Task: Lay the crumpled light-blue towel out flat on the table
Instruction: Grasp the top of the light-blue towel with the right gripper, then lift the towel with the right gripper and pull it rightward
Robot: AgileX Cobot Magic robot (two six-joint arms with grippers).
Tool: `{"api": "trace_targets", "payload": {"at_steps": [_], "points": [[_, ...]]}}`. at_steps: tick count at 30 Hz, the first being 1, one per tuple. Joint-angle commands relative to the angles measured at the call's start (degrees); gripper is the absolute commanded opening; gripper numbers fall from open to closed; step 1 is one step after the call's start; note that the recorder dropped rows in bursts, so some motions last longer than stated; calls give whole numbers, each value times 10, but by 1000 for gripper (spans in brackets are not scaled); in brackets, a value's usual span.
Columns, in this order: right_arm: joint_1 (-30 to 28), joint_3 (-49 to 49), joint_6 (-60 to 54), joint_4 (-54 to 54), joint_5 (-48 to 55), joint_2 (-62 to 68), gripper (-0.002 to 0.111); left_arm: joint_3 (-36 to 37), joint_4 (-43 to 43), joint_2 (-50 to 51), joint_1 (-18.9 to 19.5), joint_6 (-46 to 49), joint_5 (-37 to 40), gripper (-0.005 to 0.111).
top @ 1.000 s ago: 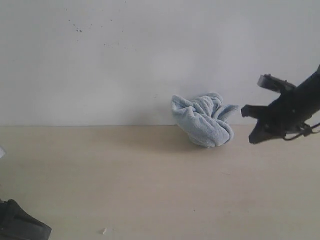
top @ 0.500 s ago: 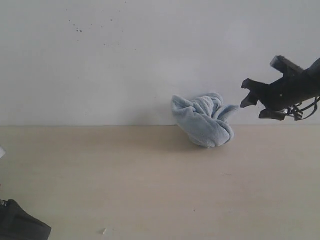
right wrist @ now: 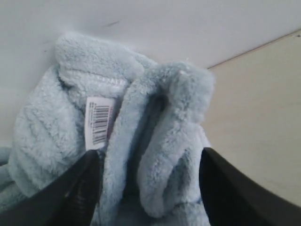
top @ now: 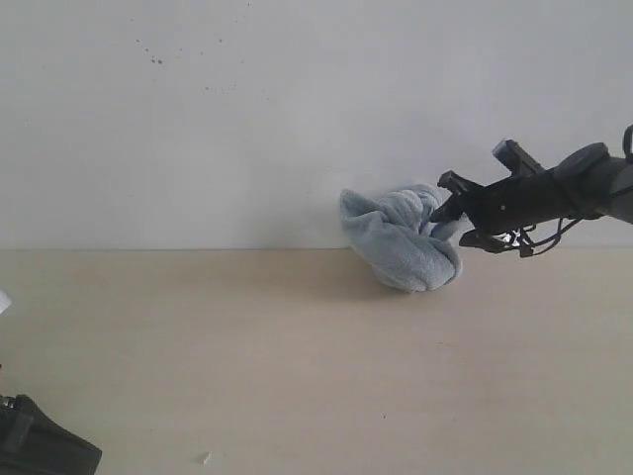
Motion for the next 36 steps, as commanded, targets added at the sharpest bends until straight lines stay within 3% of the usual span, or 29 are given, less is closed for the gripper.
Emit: {"api": "trace_targets", "payload": {"at_steps": [1,4,13,21,27,33,36], "points": [[14,-7,15,-19,-35,5,36,-3,3,-4,1,4,-3,4],[15,-7,18,-27,-37,5,0,-3,3,-4,1,4,-3,4],[10,-7,48,-92,74,-36,0,-3,1,-4,1,4,-2,4],[13,-2,52,-259,252,-205,0,-3,-1,-4,1,4,1,4],[14,126,40,-350,300,-375,0,-3,-3,-4,1,12,12,4],[14,300,20,-337,300,-507,0,2,-3,-4,1,32,27,4],[14,330,20,-323,276,-565,0,17,-3,-4,1,34,27,4]]}}
